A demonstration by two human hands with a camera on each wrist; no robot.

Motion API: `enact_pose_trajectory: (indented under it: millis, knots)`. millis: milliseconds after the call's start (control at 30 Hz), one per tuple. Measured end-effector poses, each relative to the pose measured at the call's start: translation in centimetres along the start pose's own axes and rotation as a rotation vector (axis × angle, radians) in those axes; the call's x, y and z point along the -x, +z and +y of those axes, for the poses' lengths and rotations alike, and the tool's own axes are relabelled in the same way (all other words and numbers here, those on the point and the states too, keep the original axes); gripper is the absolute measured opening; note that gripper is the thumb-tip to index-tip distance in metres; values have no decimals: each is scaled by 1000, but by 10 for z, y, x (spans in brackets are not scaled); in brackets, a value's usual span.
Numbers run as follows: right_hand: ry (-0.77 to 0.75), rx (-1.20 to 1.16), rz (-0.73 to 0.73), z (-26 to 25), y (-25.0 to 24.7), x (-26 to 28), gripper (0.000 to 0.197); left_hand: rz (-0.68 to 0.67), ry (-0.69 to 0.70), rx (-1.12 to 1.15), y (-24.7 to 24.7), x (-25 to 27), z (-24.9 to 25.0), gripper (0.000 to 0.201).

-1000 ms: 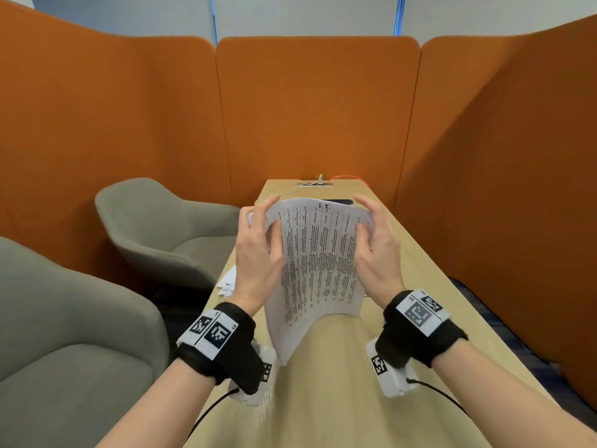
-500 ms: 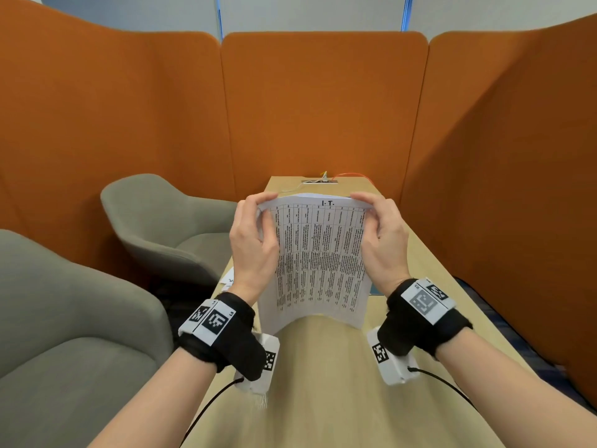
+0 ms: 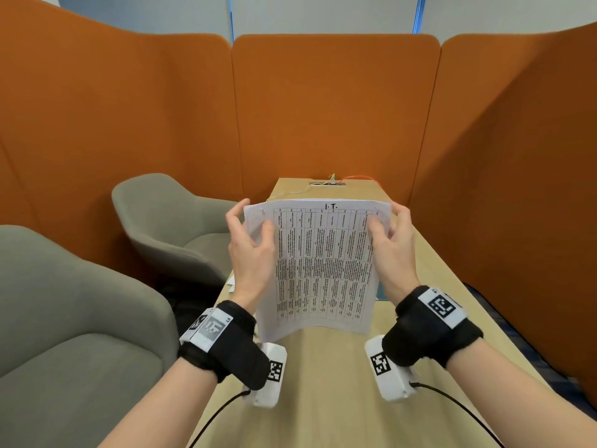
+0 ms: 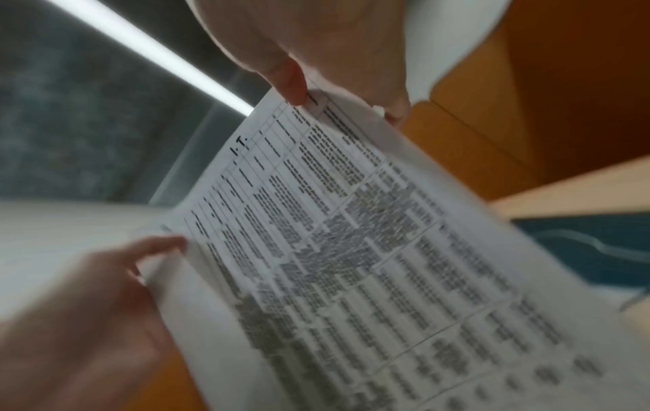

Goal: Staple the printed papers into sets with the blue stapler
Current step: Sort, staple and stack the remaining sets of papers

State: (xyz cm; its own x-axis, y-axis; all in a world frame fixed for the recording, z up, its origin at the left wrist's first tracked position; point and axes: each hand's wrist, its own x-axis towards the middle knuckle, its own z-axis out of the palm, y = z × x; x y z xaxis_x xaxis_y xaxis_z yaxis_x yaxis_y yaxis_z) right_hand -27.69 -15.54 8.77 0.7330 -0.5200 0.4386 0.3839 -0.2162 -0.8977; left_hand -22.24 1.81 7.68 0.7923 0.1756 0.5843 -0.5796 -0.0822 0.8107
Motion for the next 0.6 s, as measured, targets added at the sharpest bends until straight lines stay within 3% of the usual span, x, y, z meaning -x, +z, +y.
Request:
enact_pose_trajectory:
  millis: [67,133,233,367,500,600]
  knots:
    - [44,-37,-18,-5,2,0,12,6,-6,-9,1,-2,1,13]
    - [-6,-31,-12,-10,3,-2,14,13,22,-3,3,-4,5,6]
    - [-11,-47,-30,-9,4,-2,14,-3,48,-27,3,-3,4,6]
    - [116,-88,-83,10,4,7,10,-37,-12,-64,2,10,-7,15]
    - [221,-162,-48,17,2,9,7,-63,-119,-4,0,20,-16,5]
    - [211,-161,-40,10,5,7,10,-72,-114,-12,0,19,-18,5]
